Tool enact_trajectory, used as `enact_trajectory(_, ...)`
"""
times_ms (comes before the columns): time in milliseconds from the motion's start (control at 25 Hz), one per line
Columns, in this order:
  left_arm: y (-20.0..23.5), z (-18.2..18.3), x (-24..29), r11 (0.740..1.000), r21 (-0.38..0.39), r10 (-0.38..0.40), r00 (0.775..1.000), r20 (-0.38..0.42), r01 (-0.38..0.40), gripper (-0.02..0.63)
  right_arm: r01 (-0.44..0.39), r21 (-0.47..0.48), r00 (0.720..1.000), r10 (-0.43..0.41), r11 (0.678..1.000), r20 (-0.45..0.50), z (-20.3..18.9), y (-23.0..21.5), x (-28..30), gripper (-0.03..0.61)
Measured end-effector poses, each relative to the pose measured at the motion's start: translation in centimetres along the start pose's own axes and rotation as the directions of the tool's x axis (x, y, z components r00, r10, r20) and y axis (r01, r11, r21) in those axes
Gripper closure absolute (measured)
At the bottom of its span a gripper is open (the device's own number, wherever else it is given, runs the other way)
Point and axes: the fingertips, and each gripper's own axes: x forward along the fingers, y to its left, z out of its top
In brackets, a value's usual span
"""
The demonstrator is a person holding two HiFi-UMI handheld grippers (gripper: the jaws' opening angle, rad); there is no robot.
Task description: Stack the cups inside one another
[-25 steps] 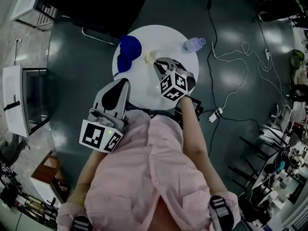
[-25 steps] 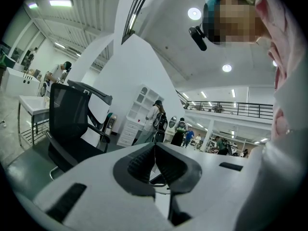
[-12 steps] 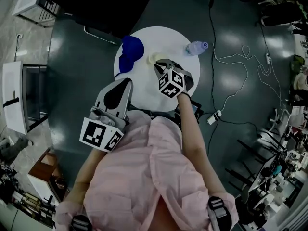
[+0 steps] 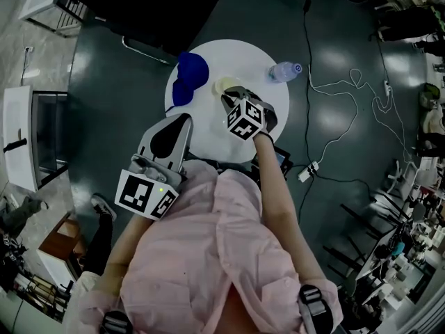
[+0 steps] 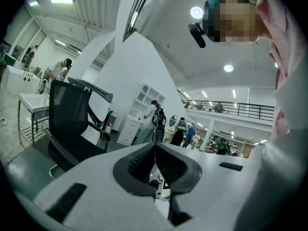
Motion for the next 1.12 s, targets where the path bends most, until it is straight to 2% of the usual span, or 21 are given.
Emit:
enact_trajectory(920, 0.00, -0.16, 0.07, 1.000, 0.003, 0.005, 1.000, -0.008, -0.005, 0.594, -0.035, 0.030, 0.999, 0.034, 0.999, 0.032, 0.52, 0.37, 0.04, 0.532)
enact_trajectory(1120, -0.07, -0.18, 0.05, 1.000, 0.003, 0.002, 1.000, -0.007, -0.002, 0.594, -0.038, 0.040, 0.999, 0.036, 0.998, 0.034, 0.58, 0.46, -0.09, 0.456)
